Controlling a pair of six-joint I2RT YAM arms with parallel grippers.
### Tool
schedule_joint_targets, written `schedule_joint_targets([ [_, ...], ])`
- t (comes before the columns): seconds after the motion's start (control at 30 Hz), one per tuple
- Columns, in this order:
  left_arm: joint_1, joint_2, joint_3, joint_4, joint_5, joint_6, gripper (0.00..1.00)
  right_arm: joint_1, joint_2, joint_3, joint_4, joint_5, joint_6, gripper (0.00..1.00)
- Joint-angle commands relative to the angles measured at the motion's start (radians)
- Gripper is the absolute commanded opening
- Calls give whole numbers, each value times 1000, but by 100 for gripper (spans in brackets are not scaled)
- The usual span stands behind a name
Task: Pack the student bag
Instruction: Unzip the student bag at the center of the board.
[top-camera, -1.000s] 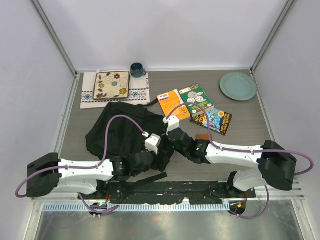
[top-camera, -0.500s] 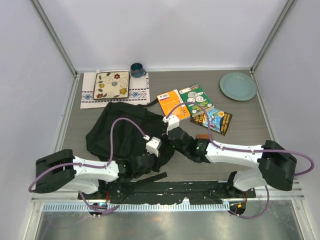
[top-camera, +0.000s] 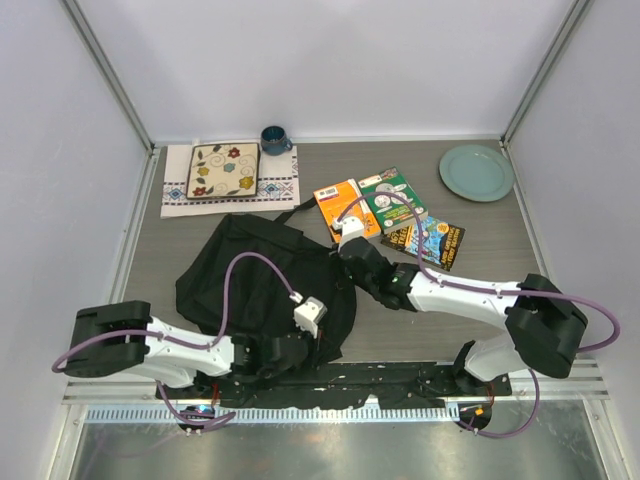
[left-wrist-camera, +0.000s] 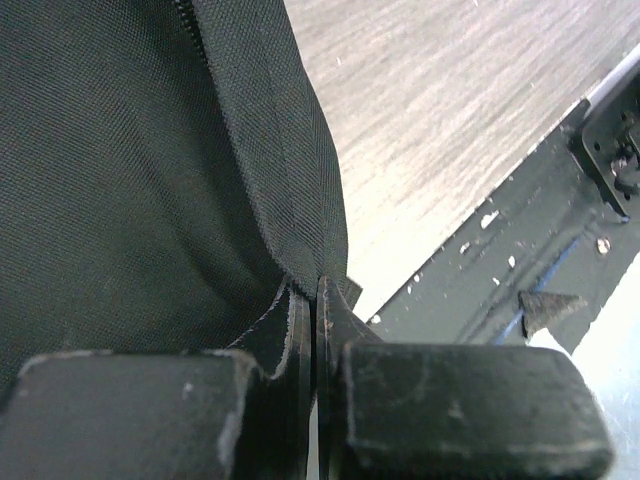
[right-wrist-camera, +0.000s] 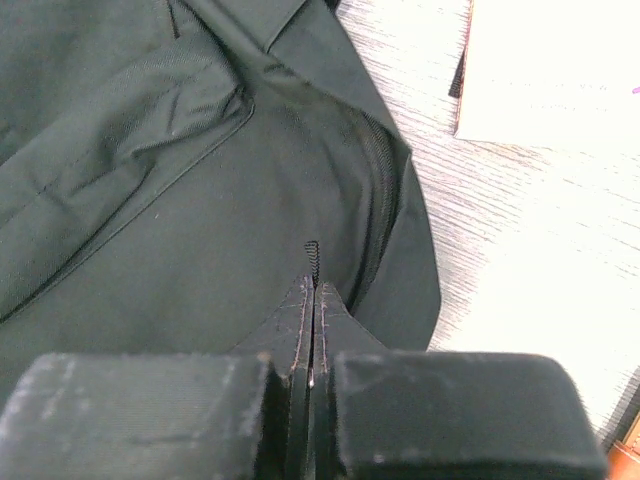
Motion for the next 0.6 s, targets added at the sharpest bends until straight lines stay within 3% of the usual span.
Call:
schedule_joint_targets([
  [0.0,-83,-30,-16,-104,12,-84,0,-33,7,66,122,10,-29,1],
  [0.17,-149,-99,-67,-164,-63,-163,0,-41,6,51,140,-45,-40,0],
  [0.23,-151,-149,-81,-198,-91,-182,6,-39,-11,19,172,-73,-40,1],
  [0.27,-151,-169,-79,-211,-111,-185,26,-41,-19,8,177,-95,-35,1],
  [0.37,-151,-269,-62,-280,-195,-183,61,-39,-59,-36,202,-134,-31,0],
  [0.43,-151,-353,-38,-317,-255,-157,71,-39,-89,-67,214,-154,-26,1],
  [0.47,-149,-379,-29,-327,-275,-147,83,-39,-97,-76,215,-163,-25,1],
  [0.57,-151,-462,4,-334,-347,-81,91,-39,-129,-105,232,-191,-8,1],
])
